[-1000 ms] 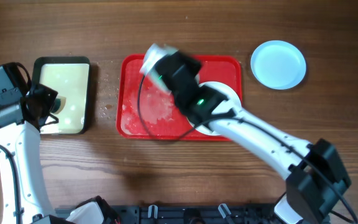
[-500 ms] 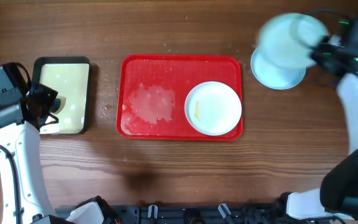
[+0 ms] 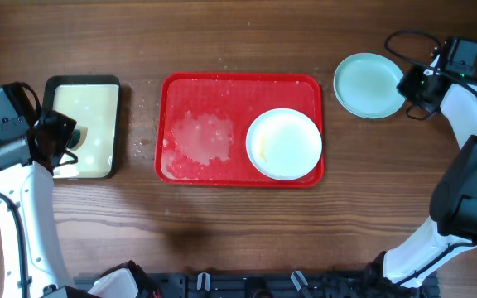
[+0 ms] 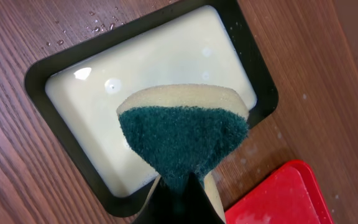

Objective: Clean dirty plates on tray and stack at the side

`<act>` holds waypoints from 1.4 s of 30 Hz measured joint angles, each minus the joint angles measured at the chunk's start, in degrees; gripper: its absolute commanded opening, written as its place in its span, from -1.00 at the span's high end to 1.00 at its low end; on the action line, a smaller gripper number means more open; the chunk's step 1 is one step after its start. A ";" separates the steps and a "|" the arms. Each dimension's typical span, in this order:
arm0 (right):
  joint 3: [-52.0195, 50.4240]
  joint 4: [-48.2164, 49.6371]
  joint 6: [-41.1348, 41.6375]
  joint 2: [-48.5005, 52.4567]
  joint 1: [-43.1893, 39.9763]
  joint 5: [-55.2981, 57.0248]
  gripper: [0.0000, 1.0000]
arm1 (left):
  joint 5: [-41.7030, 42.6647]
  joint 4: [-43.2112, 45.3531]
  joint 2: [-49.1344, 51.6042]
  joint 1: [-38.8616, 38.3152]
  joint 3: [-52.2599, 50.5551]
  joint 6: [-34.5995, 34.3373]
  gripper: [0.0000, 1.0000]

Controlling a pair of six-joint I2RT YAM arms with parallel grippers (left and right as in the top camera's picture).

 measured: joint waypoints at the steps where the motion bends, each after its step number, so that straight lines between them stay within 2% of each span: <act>1: 0.00 -0.09 -0.28 0.00 0.59 -0.52 -0.76 | 0.00 0.00 0.07 0.00 0.00 0.00 0.92; 4: 0.00 -3.02 -0.81 0.00 3.26 -1.60 -0.68 | 0.00 0.02 1.31 0.00 0.00 0.00 0.92; 7: 0.00 -5.53 -5.88 -0.17 8.35 -1.75 -0.67 | 0.00 0.02 2.80 0.00 0.00 0.00 0.92; 12: 0.02 -9.57 -12.39 -5.42 22.86 1.20 -0.67 | 0.02 0.02 2.89 0.00 0.00 0.00 0.92; 14: -0.04 -10.45 -16.11 -5.81 31.41 5.16 -0.67 | 0.00 0.00 2.89 0.00 0.00 0.00 0.92; 17: -1.84 -9.53 -20.72 -5.86 35.47 7.08 -0.67 | 0.00 0.00 2.89 0.00 0.00 0.00 0.92; 22: -8.98 -7.13 -27.80 -5.86 36.02 4.46 -0.59 | 0.02 0.00 2.89 0.00 0.00 0.00 0.92; 34: -13.18 -2.99 -29.03 -5.92 36.00 3.61 -0.66 | 0.87 0.00 2.89 0.00 0.00 0.00 0.92; 36: -13.22 -3.32 -28.96 -5.92 36.00 4.07 -0.49 | 0.87 0.02 2.89 0.00 0.00 0.00 0.92; 38: -13.22 -4.79 -28.26 -5.92 36.00 3.96 -0.45 | 0.90 0.02 2.89 0.00 0.00 0.00 0.92; 41: -13.29 -8.02 -24.48 -5.97 36.00 -0.24 -0.15 | 0.90 0.04 2.89 0.00 0.00 0.00 0.92; 42: -13.31 -9.46 -22.95 -5.97 36.00 -1.66 -0.15 | 0.90 0.04 2.89 0.00 0.00 0.00 0.92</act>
